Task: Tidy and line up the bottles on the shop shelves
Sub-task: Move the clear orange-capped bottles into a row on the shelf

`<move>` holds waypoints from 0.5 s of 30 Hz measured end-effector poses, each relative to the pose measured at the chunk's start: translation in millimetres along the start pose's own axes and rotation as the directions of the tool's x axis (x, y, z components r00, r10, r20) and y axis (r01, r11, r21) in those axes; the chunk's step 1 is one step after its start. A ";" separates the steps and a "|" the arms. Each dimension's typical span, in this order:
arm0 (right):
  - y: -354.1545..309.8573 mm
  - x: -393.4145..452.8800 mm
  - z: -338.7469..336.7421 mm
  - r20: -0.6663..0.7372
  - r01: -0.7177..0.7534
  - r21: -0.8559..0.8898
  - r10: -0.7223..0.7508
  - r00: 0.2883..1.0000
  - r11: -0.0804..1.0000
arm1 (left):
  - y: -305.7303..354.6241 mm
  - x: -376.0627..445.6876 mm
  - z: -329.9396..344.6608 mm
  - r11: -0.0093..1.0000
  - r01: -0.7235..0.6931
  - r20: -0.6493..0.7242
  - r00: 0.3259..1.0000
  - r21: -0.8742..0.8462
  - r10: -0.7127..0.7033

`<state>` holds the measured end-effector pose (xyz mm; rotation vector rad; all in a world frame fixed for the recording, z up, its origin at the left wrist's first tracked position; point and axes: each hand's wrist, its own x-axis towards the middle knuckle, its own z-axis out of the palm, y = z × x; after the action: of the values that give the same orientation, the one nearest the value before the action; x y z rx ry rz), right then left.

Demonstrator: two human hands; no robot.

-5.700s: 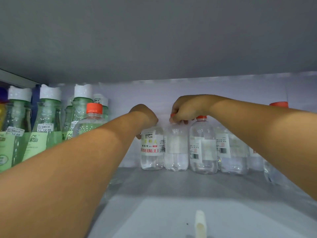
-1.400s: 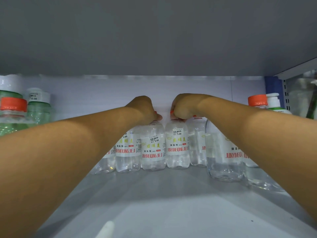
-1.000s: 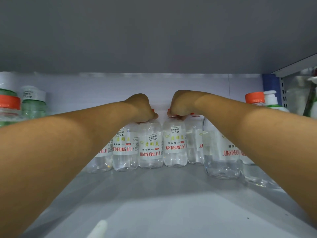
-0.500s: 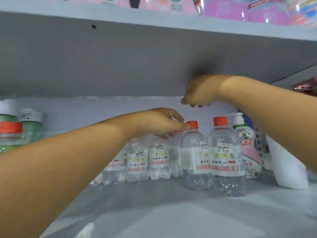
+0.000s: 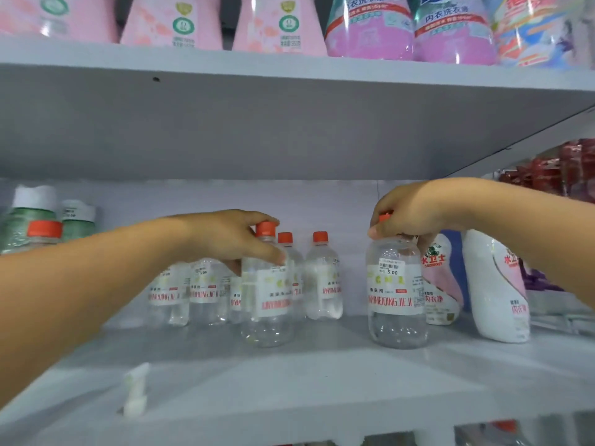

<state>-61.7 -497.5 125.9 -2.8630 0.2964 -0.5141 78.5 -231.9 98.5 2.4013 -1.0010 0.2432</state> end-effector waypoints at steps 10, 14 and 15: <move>-7.6 33.7 11.6 -0.014 -0.081 -0.260 0.080 0.997 0.962 | -81.6 -74.8 -60.3 0.947 0.318 -0.215 0.929 0.046 -0.301; -11.2 53.0 19.8 -0.053 -0.099 -0.318 0.087 0.995 0.943 | -94.5 -83.4 -67.8 0.922 0.381 -0.250 0.901 0.070 -0.354; -13.3 56.9 22.7 -0.062 -0.108 -0.333 0.092 0.994 0.937 | -95.9 -83.9 -67.9 0.917 0.395 -0.258 0.893 0.057 -0.368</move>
<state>0.9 -494.0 126.5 -3.1435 0.5875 -0.5575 88.6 -88.2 88.3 2.5285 -0.4001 0.4426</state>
